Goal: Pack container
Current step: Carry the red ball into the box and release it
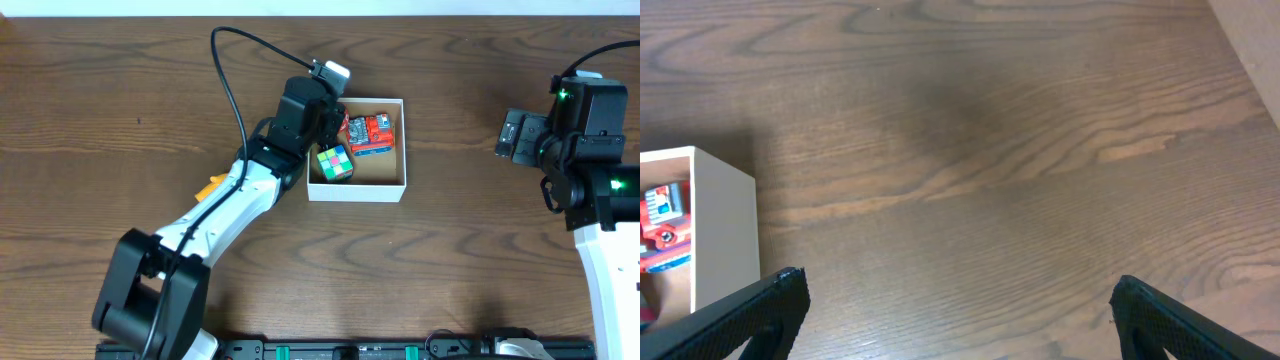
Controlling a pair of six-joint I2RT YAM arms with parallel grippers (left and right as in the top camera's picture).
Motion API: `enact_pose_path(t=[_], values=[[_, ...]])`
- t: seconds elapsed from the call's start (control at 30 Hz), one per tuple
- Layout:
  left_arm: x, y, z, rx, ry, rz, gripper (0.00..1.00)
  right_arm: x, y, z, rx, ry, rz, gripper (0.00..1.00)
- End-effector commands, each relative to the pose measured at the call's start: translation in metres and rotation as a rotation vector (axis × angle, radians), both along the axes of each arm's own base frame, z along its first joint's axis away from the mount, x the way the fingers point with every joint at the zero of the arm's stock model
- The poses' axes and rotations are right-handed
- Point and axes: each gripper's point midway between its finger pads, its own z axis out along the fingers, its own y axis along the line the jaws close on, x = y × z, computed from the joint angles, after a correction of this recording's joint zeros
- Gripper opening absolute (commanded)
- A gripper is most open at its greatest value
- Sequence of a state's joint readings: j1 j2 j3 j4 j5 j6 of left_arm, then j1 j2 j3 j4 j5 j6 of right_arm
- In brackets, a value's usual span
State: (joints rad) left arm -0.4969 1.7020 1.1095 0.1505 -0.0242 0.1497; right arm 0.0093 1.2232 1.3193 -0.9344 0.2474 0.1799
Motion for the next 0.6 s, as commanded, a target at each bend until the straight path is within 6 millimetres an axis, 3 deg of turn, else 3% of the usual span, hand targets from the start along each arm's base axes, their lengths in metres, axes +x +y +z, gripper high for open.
enact_pose_path(t=[0.0, 0.27, 0.57], values=[[0.003, -0.006, -0.006, -0.023, 0.016, -0.012, 0.06, 0.000, -0.004, 0.004, 0.002, -0.011, -0.025, 0.99], [-0.004, -0.013, -0.020, -0.034, 0.069, -0.039, 0.06, 0.000, -0.004, 0.004, 0.002, -0.011, -0.025, 0.99], [-0.012, -0.021, -0.051, 0.005, 0.139, -0.059, 0.06, 0.000, -0.004, 0.004, 0.002, -0.011, -0.025, 0.99]])
